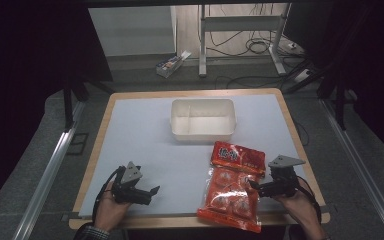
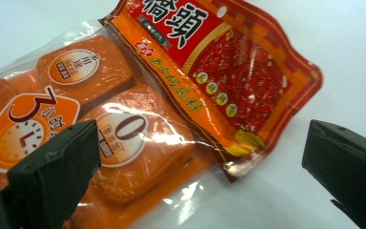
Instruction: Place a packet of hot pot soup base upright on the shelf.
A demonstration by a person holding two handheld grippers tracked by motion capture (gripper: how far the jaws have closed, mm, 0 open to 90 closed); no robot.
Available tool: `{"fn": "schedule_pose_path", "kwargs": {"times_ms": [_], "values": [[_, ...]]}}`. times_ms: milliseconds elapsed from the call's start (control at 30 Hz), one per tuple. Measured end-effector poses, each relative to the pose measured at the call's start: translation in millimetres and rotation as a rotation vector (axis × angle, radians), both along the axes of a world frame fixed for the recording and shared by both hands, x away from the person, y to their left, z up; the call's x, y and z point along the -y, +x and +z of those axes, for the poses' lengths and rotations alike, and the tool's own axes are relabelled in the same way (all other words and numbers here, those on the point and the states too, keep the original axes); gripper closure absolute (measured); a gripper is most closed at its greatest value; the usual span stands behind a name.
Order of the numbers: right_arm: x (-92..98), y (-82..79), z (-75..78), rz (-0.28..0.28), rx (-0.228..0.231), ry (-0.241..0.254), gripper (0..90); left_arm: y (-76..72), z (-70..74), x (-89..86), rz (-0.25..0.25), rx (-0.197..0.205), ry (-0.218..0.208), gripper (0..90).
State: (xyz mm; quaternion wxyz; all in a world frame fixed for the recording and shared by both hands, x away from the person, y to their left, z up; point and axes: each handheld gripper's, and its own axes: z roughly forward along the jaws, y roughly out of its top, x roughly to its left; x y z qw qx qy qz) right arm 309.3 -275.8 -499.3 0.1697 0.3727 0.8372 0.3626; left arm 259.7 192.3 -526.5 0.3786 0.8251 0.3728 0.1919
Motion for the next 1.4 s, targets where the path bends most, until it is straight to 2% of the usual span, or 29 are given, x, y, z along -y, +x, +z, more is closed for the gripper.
{"fn": "schedule_pose_path", "kwargs": {"times_ms": [100, 133, 167, 200, 233, 267, 300, 333, 367, 400, 433, 467, 567, 633, 733, 900, 967, 1067, 1200, 1400], "values": [[-3.2, -1.5, 0.9, 0.006, -0.01, 0.002, 1.3, -0.2, 0.3, -0.3, 0.001, 0.003, 0.002, 3.2], [-4.9, -3.1, 1.7, 0.006, -0.011, -0.009, 5.1, -0.2, 0.3, -0.4, 0.001, 0.004, 0.003, 3.2], [-8.0, -6.8, 3.0, 0.006, -0.003, -0.044, 19.5, -0.2, 0.3, -0.3, 0.001, 0.005, 0.003, 3.3], [-9.1, -9.2, 4.4, 0.01, 0.005, -0.065, 27.9, -0.2, 0.3, -0.3, 0.001, 0.005, 0.003, 3.3], [-9.1, -9.2, 4.4, 0.01, 0.005, -0.065, 27.9, -0.2, 0.2, -0.1, 0.0, 0.006, 0.004, 3.3], [-9.8, -12.8, 7.9, 0.041, -0.003, -0.076, 46.2, -0.1, 0.2, 0.1, 0.0, 0.007, 0.004, 3.4], [-9.4, -14.4, 9.6, 0.064, -0.011, -0.078, 55.5, -0.1, 0.2, 0.2, -0.001, 0.007, 0.006, 3.4], [-9.4, -14.4, 9.6, 0.064, -0.011, -0.078, 55.5, -0.2, 0.3, 0.5, -0.002, 0.008, 0.009, 3.4], [-9.2, -16.0, 10.9, 0.084, -0.019, -0.078, 61.5, -0.3, 0.3, 0.7, -0.002, 0.01, 0.011, 3.4], [-9.0, -19.5, 11.5, 0.108, -0.027, -0.07, 71.6, -0.5, 0.6, 0.7, -0.005, 0.014, 0.017, 3.5], [-9.0, -19.5, 11.5, 0.108, -0.027, -0.07, 71.6, -0.5, 0.6, 0.7, -0.005, 0.014, 0.017, 3.5], [-10.4, -22.6, 10.3, 0.131, -0.045, -0.074, 79.3, -0.6, 0.6, 0.7, -0.005, 0.015, 0.018, 3.5], [-12.5, -26.7, 7.4, 0.165, -0.077, -0.091, 87.0, -0.8, 0.8, 0.5, -0.005, 0.017, 0.018, 3.6], [-12.9, -29.3, 6.1, 0.178, -0.101, -0.1, 88.9, -1.3, 0.8, 0.6, -0.004, 0.019, 0.018, 3.7], [-11.4, -32.2, 2.6, 0.17, -0.13, -0.145, 89.0, -1.6, 0.7, 0.5, -0.007, 0.021, 0.023, 3.8], [-6.1, -37.8, -1.3, 0.188, -0.163, -0.136, 89.2, -3.2, 0.3, -0.7, -0.003, 0.022, 0.025, 4.0], [-5.4, -40.9, -3.0, 0.215, -0.184, -0.111, 89.2, -4.1, 0.5, -1.3, 0.0, 0.025, 0.026, 4.1], [-7.4, -45.3, -4.5, 0.227, -0.174, -0.114, 89.3, -4.7, 1.1, -0.9, -0.002, 0.03, 0.036, 4.2], [-5.8, -49.3, -6.9, 0.246, -0.186, -0.09, 89.4, -4.5, 0.1, 2.9, -0.015, 0.032, 0.058, 4.4], [-7.8, -51.1, -7.1, 0.272, -0.188, -0.093, 89.4, -5.2, 0.2, 4.0, -0.015, 0.039, 0.063, 4.6]]}}
